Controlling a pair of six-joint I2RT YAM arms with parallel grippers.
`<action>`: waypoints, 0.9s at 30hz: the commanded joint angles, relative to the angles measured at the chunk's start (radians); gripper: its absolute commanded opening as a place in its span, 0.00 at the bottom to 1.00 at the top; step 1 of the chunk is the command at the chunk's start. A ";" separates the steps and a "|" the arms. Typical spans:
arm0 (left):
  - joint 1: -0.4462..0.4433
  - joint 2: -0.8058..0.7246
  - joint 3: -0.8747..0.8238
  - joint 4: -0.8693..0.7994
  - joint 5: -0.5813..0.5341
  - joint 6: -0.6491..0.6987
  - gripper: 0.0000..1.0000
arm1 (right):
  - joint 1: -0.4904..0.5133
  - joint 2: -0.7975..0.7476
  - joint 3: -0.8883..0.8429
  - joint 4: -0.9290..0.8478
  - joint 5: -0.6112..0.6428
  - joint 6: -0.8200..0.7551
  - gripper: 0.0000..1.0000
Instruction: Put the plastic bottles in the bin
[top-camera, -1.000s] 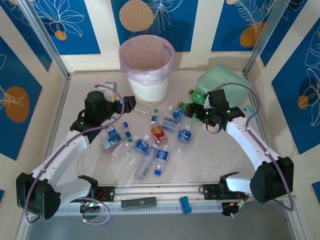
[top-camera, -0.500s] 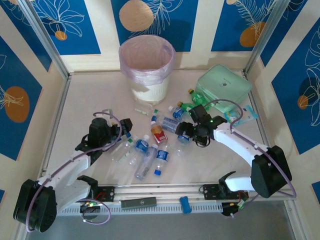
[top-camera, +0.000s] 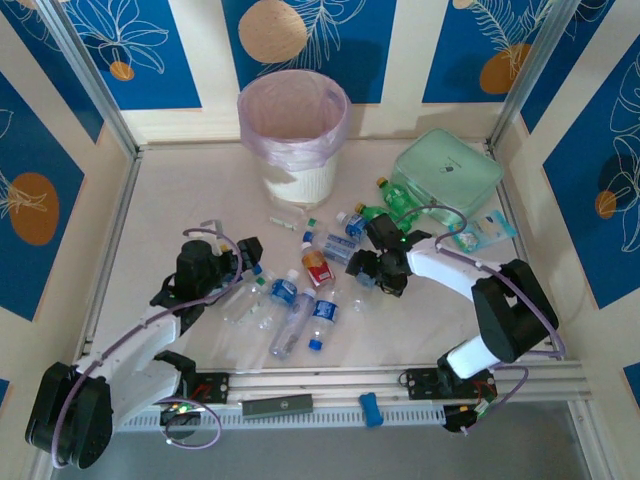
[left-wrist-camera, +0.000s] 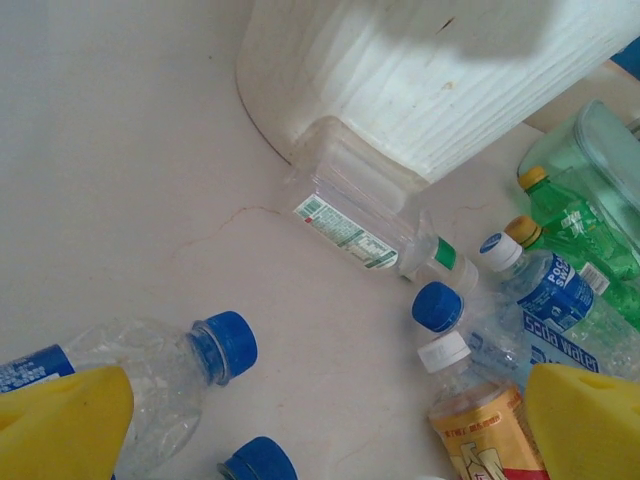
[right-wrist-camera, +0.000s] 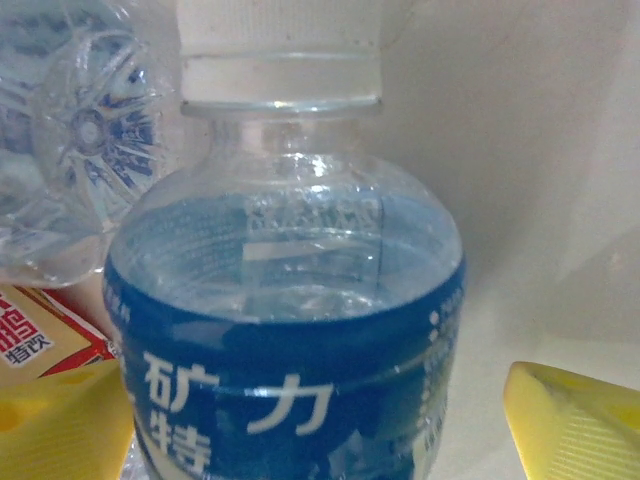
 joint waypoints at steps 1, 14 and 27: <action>-0.003 -0.013 -0.008 0.006 -0.033 0.022 1.00 | 0.008 0.022 0.028 0.013 -0.004 0.024 0.91; -0.003 0.002 -0.003 0.021 -0.044 0.019 1.00 | 0.009 0.031 0.008 0.040 0.002 0.036 0.78; -0.003 -0.003 -0.009 0.013 -0.066 0.011 1.00 | 0.011 0.017 0.000 0.042 0.015 0.038 0.62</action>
